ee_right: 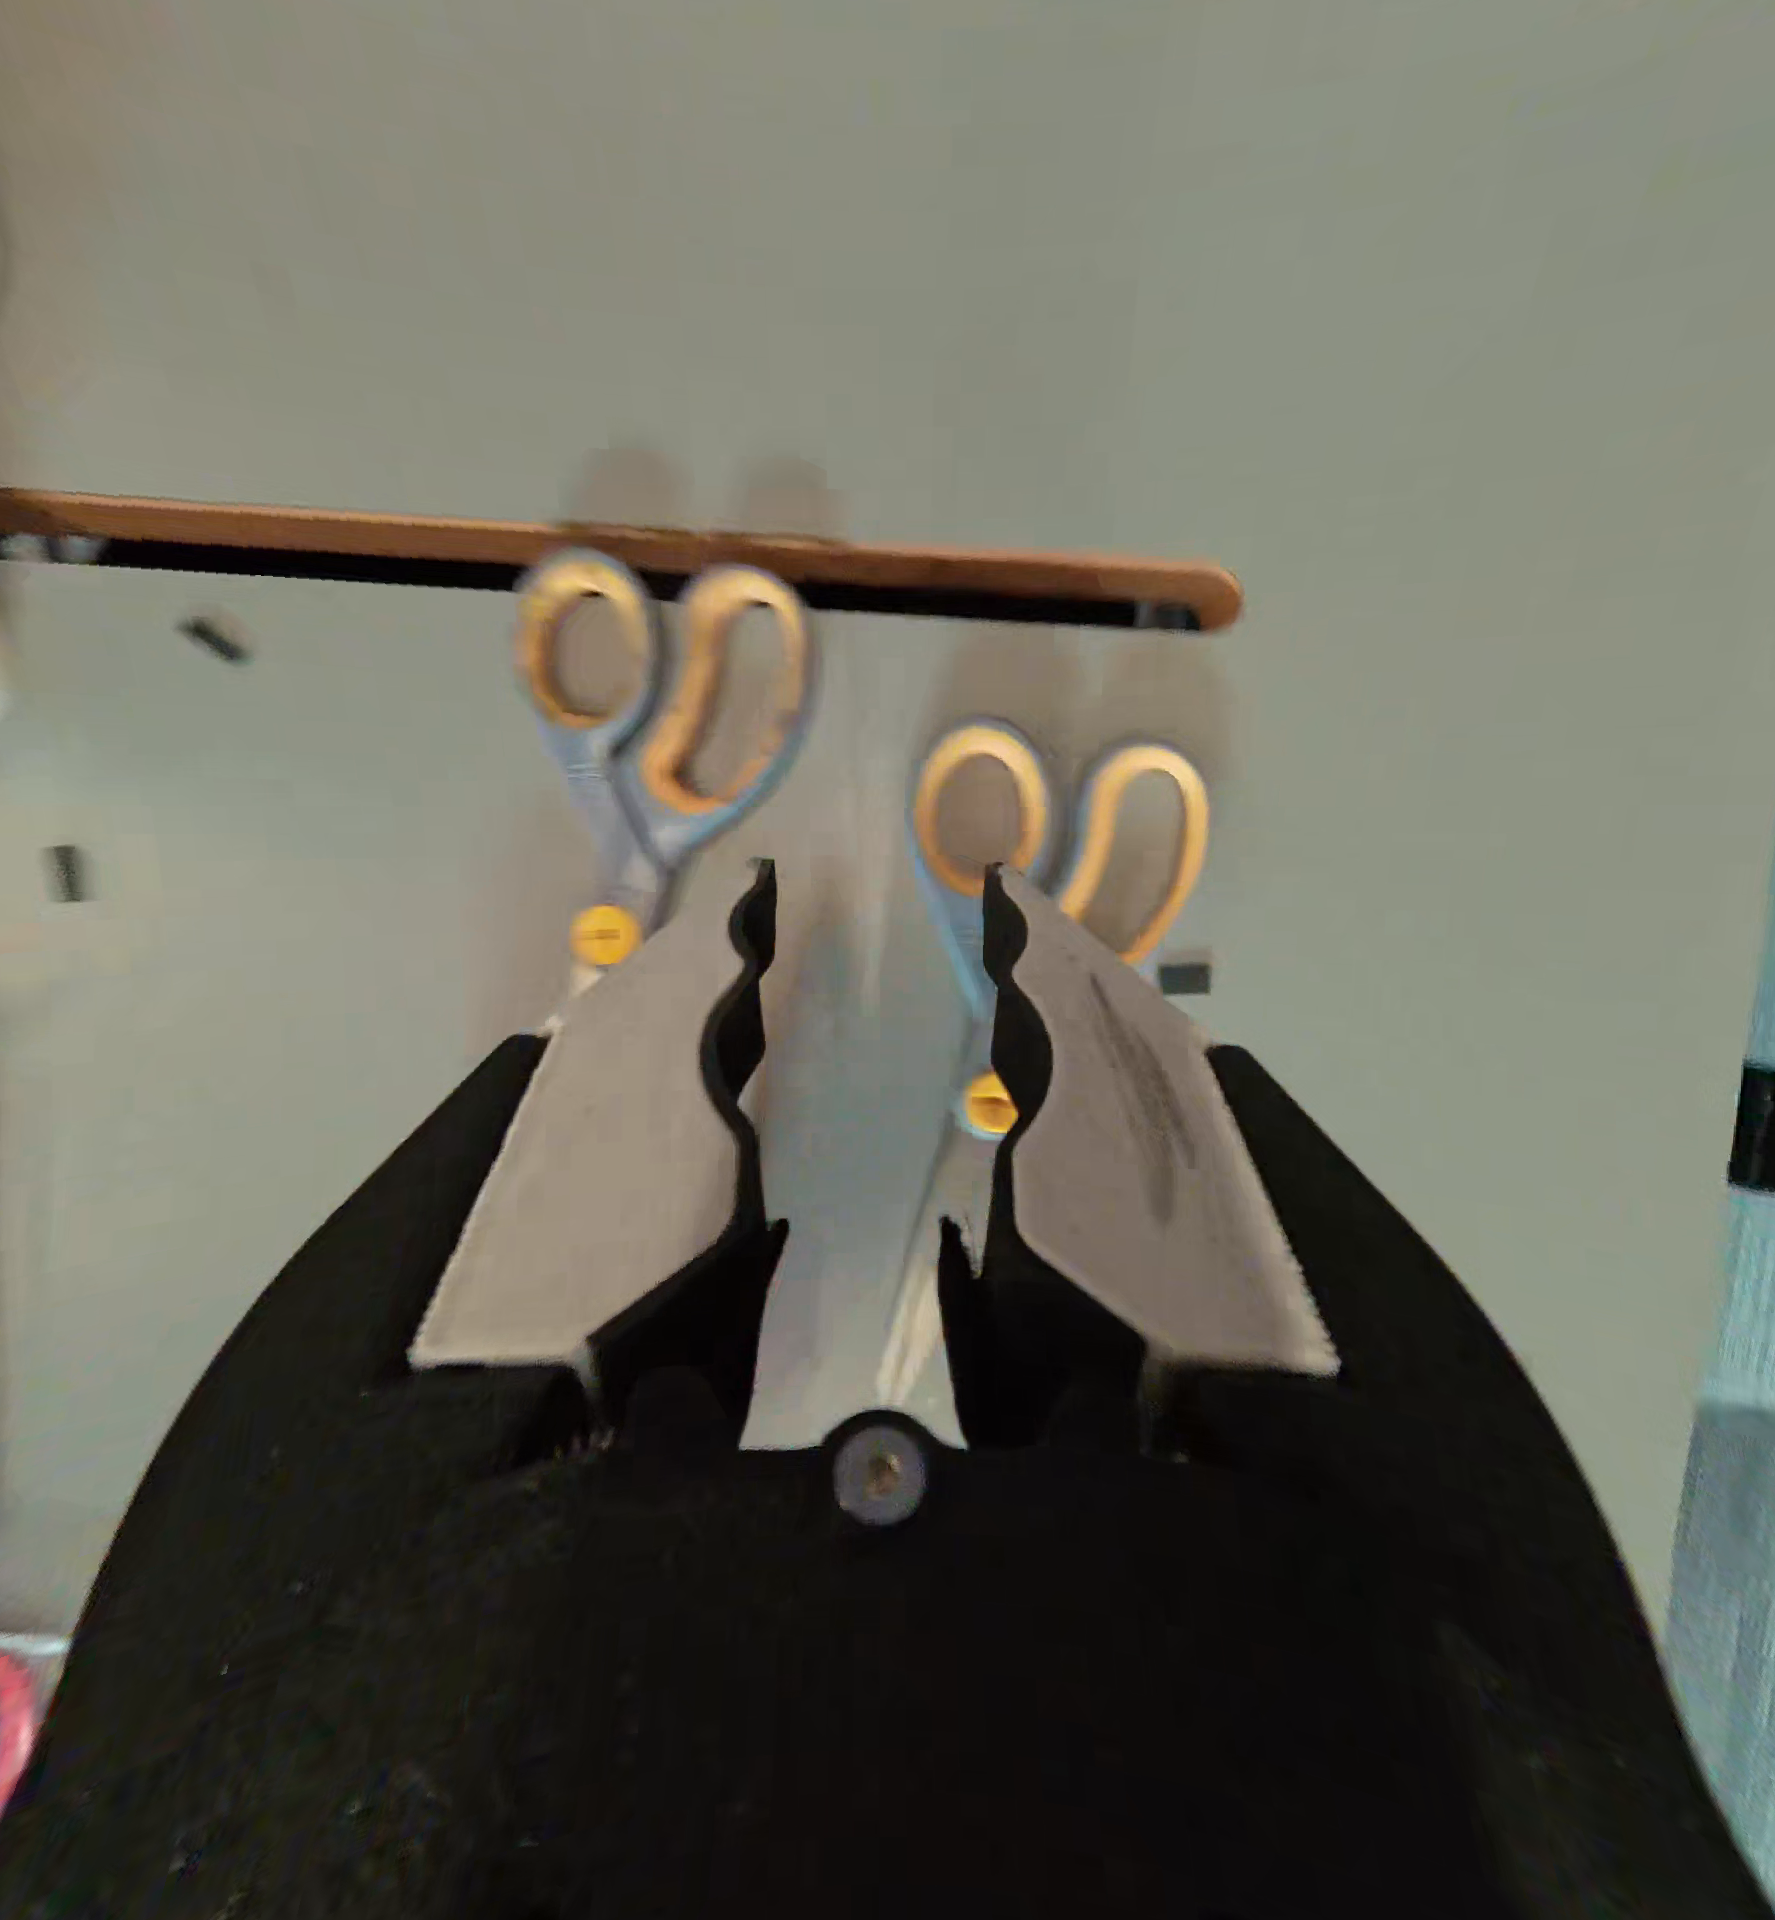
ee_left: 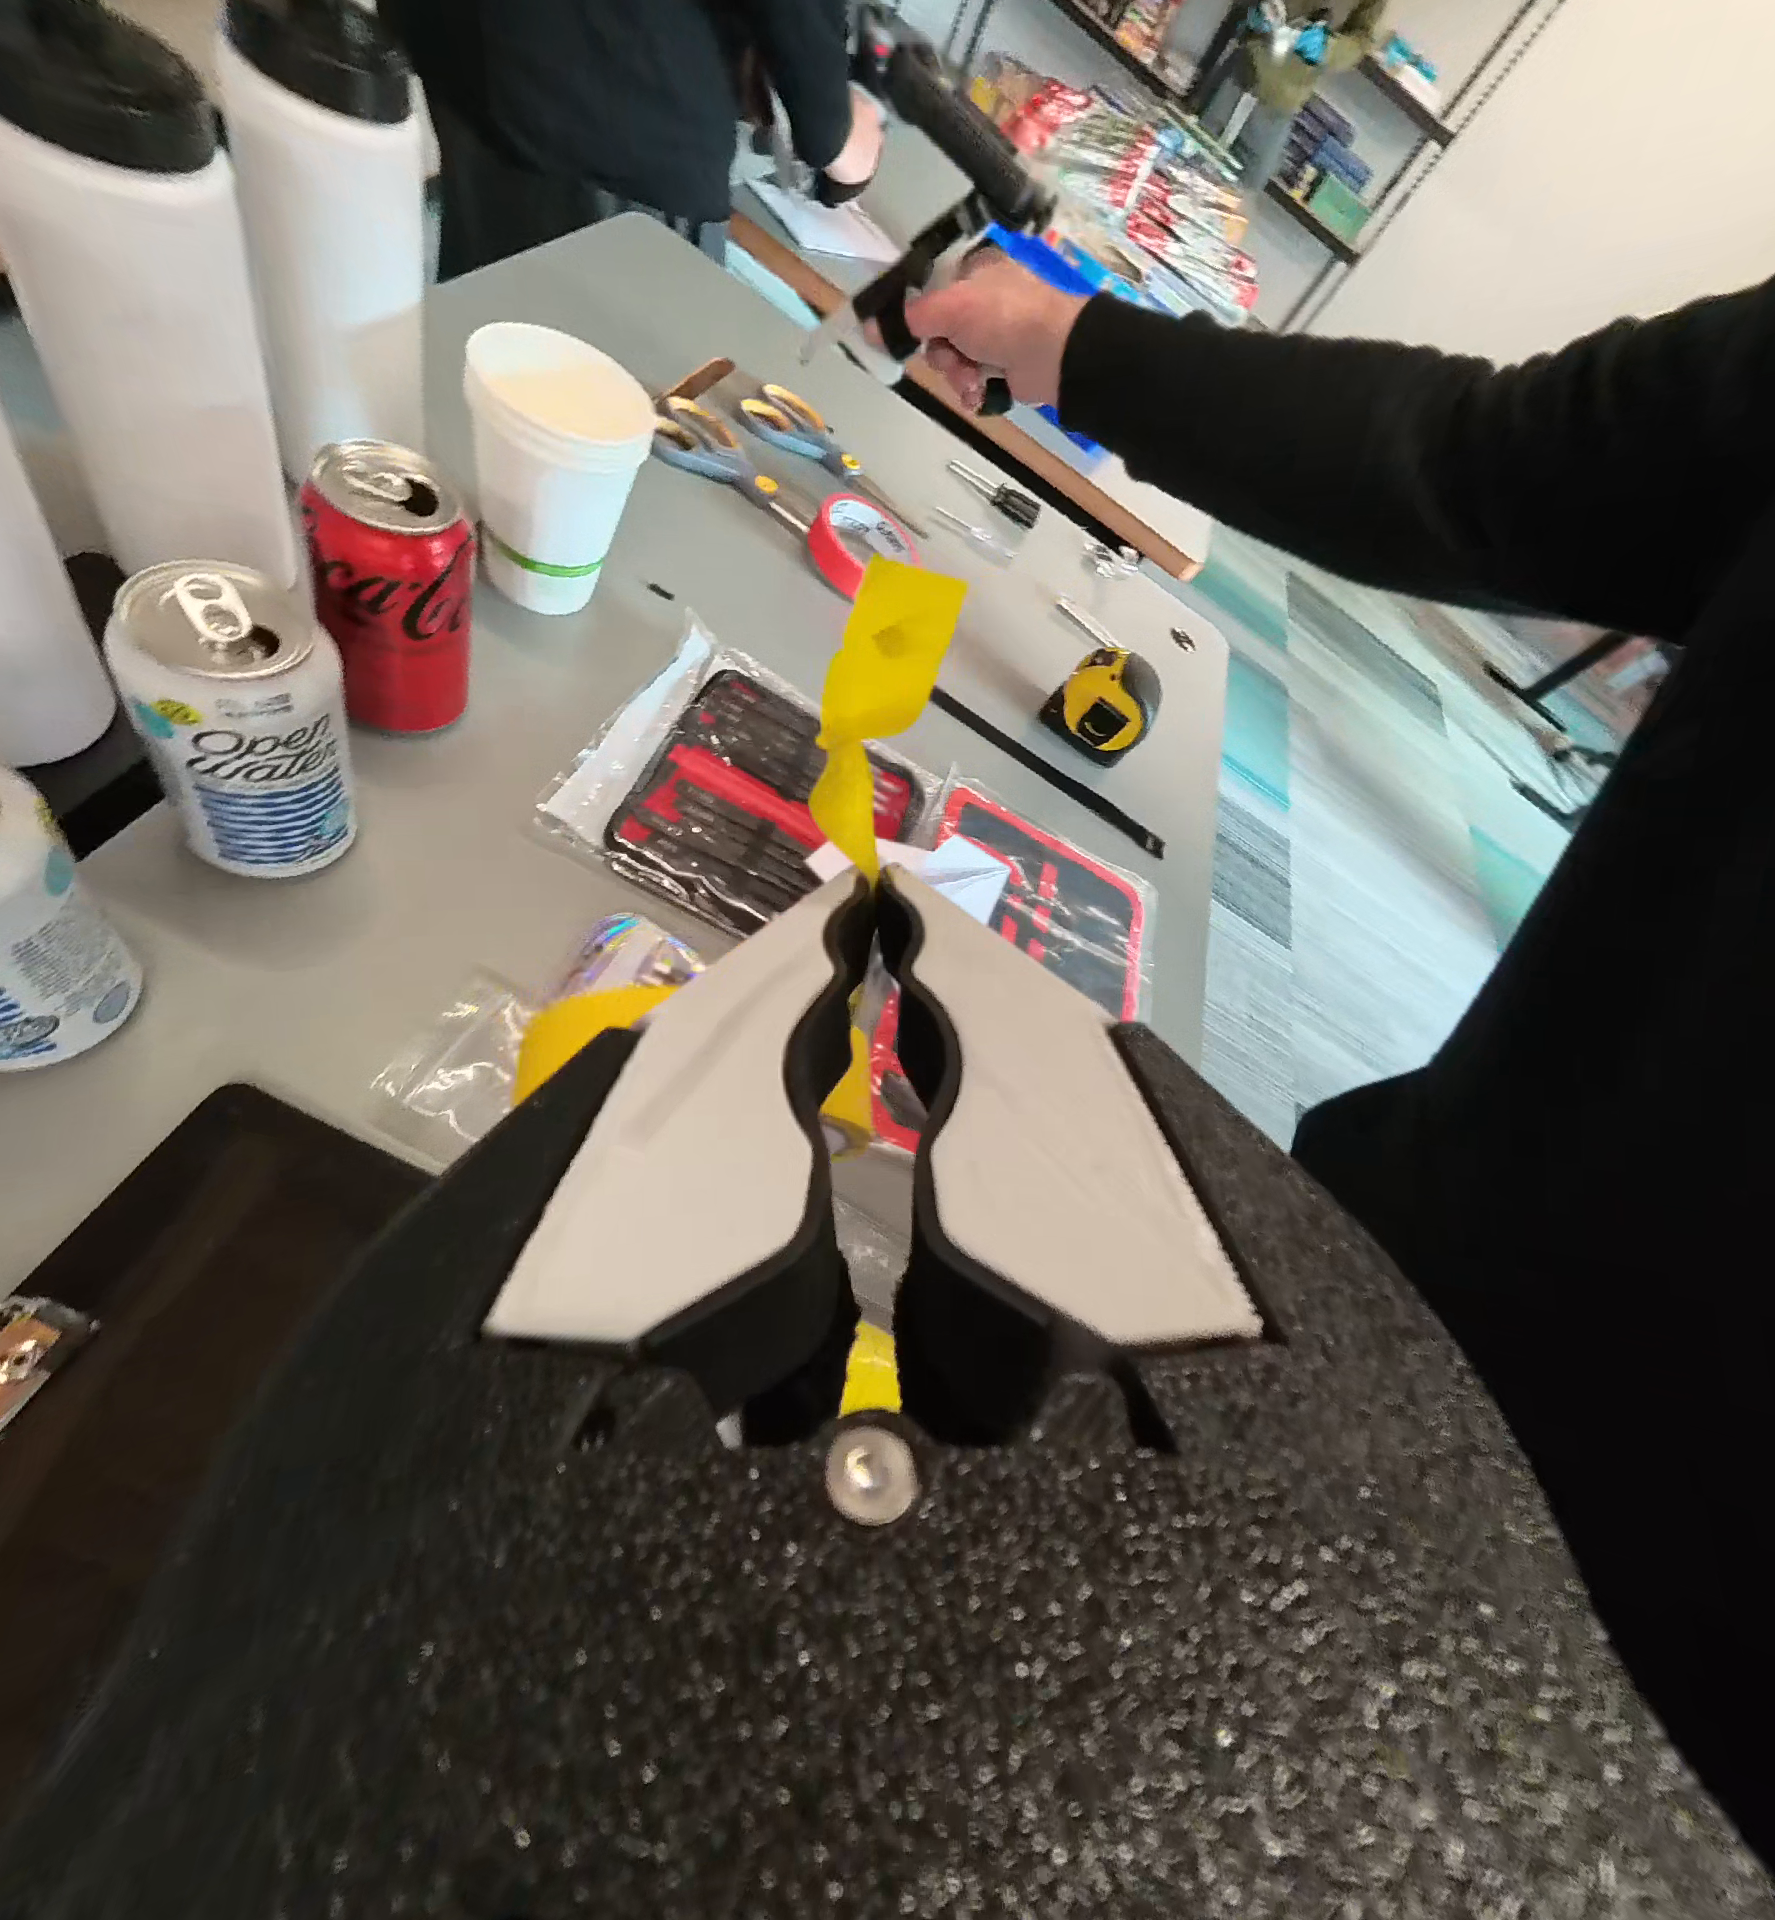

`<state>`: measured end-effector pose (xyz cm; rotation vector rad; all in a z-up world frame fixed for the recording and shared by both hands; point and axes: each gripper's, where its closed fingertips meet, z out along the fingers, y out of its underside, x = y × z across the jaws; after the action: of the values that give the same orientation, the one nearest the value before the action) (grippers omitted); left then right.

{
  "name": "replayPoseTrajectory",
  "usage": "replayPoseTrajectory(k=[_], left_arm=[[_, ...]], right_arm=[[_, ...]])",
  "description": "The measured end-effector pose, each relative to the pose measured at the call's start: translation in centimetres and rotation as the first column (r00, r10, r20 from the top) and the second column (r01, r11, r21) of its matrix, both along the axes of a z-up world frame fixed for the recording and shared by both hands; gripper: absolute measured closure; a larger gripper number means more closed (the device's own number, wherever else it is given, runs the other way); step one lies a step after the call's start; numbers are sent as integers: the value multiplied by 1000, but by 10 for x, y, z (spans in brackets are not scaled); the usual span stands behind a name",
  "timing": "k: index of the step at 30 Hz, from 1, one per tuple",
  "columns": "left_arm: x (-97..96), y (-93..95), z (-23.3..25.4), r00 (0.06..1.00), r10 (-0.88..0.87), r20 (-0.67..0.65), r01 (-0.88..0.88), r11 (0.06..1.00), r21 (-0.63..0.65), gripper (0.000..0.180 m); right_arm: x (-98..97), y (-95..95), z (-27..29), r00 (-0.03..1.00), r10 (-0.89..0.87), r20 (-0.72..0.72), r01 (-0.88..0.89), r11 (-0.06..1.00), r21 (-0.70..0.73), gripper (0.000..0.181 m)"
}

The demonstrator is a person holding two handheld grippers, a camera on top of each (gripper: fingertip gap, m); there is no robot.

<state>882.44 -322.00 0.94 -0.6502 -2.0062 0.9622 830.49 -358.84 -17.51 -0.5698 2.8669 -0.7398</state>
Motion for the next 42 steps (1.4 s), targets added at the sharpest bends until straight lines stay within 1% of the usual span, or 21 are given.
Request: replayPoseTrajectory(k=[4, 7, 9, 11, 13, 17, 20, 24, 28, 30, 32, 34, 37, 39, 41, 42], left_arm=[[5, -6, -10, 999, 52, 1, -52, 998, 26, 180], [4, -9, -17, 998, 63, 14, -63, 997, 41, 180], [2, -12, -20, 998, 65, 14, -65, 997, 48, 180], [1, -17, -22, 998, 69, 13, -70, 996, 51, 180], [1, -20, -23, 997, 76, 11, -76, 996, 51, 180], [4, -27, -25, 996, 94, 1, -94, 994, 48, 180], [10, -29, -27, 993, 114, -7, -113, 992, 49, 180], [22, -32, -25, 991, 134, -29, -132, 990, 40, 180], [33, -31, -20, 988, 146, -56, -145, 989, 28, 180], [37, -30, -20, 987, 148, -68, -146, 989, 29, 180], [42, -29, -18, 986, 145, -84, -143, 989, 28, 180], [46, -26, -18, 987, 137, -89, -135, 990, 31, 180], [50, -18, -19, 989, 110, -98, -106, 993, 46, 180], [54, -11, -22, 991, 85, -107, -79, 995, 65, 180], [60, -4, -24, 989, 68, -128, -59, 995, 74, 180], [65, 0, -28, 989, 69, -133, -56, 994, 98, 180]], right_arm=[[-26, -15, -35, 994, -14, -109, 22, 997, 72, 142], [-29, -18, -55, 991, -16, -131, 34, 989, 142, 140], [-36, -22, -66, 986, -56, -156, 81, 984, 160, 141], [-36, -23, -75, 988, -70, -137, 94, 978, 184, 143], [-39, -27, -77, 986, -62, -152, 86, 984, 158, 156], [-40, -27, -76, 990, -80, -118, 95, 987, 128, 159], [-33, -28, -62, 997, -65, -48, 66, 997, 32, 160], [-21, -25, -16, 998, -41, 53, 47, 991, -125, 160], [-9, -12, 58, 978, -5, 208, 74, 942, -326, 160], [-4, 0, 98, 966, 13, 259, 97, 909, -406, 160], [11, 18, 143, 951, 70, 302, 92, 867, -489, 160], [35, 46, 184, 933, 131, 335, 73, 843, -533, 160], [86, 102, 238, 908, 237, 347, 11, 813, -583, 160], [130, 149, 262, 884, 317, 344, -58, 804, -592, 160], [182, 199, 274, 851, 411, 327, -158, 794, -587, 160], [210, 224, 277, 832, 453, 321, -203, 786, -583, 160]])
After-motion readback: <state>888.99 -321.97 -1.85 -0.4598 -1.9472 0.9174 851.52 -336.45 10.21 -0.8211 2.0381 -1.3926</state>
